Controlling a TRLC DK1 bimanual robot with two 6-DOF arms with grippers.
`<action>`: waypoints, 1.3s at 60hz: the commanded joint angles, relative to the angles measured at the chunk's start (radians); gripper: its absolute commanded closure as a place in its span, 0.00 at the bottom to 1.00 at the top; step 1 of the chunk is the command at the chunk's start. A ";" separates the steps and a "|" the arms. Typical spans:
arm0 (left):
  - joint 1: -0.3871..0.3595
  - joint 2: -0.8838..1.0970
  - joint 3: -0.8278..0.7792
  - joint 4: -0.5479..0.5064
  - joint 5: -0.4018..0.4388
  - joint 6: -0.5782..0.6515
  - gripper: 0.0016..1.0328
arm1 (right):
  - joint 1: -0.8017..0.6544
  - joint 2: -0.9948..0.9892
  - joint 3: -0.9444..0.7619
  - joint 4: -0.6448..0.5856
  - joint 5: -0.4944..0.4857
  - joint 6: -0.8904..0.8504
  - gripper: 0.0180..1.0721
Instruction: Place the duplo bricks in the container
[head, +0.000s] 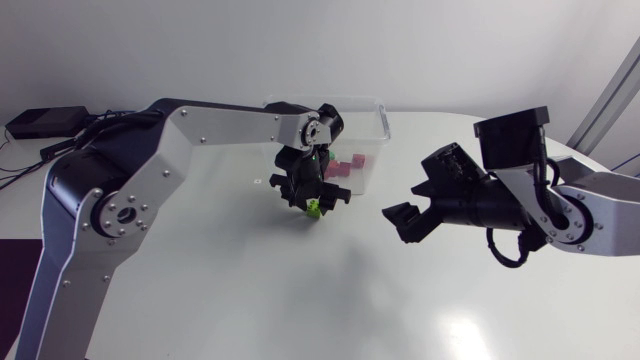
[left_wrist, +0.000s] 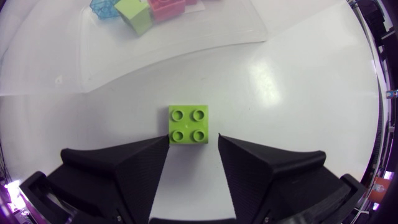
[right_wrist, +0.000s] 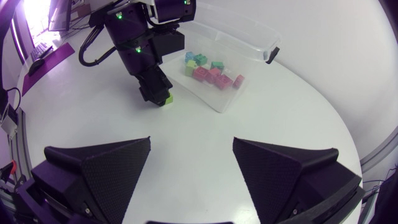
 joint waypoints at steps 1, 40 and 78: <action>0.011 0.034 0.006 -0.019 0.014 -0.034 0.51 | -0.004 -0.013 -0.033 -0.007 -0.003 0.004 0.09; 0.006 -0.058 -0.148 0.014 0.037 -0.036 0.56 | -0.001 -0.036 -0.043 -0.016 -0.003 0.002 0.09; -0.026 -0.029 -0.069 0.036 0.057 -0.083 0.22 | 0.010 -0.075 -0.033 -0.045 0.008 -0.002 0.09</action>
